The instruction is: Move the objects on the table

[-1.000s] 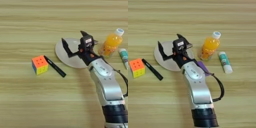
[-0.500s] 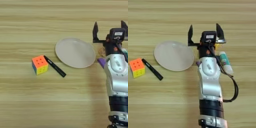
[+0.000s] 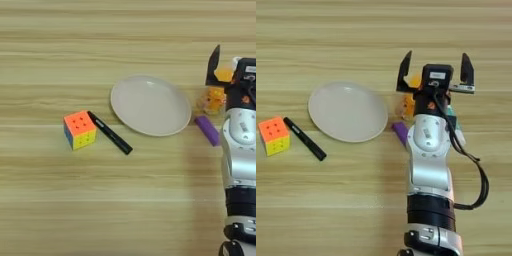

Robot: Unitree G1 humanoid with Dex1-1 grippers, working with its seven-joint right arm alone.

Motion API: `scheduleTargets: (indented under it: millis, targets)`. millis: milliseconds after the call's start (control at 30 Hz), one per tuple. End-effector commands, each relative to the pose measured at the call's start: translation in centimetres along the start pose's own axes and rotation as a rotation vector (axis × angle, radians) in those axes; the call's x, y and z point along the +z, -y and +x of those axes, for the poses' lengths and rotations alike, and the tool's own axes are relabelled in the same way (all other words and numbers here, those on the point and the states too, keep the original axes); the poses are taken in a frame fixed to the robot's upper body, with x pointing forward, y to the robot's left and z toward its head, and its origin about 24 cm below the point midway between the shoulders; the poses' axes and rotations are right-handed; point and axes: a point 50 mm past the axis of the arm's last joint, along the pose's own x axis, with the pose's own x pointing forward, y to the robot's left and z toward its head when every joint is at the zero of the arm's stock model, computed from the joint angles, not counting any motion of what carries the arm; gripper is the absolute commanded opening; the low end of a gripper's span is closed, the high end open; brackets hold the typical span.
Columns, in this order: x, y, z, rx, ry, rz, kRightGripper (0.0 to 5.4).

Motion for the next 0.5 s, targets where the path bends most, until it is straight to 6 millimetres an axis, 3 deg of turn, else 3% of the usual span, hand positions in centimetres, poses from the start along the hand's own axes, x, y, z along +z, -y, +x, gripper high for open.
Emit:
scheduleTargets:
  millis: [33, 500]
  targets:
    - [2.0, 0.5, 2.3, -0.010, 0.083, 0.027, 5.36]
    - [-0.5, 0.8, 3.0, -0.012, -0.031, 0.069, 5.36]
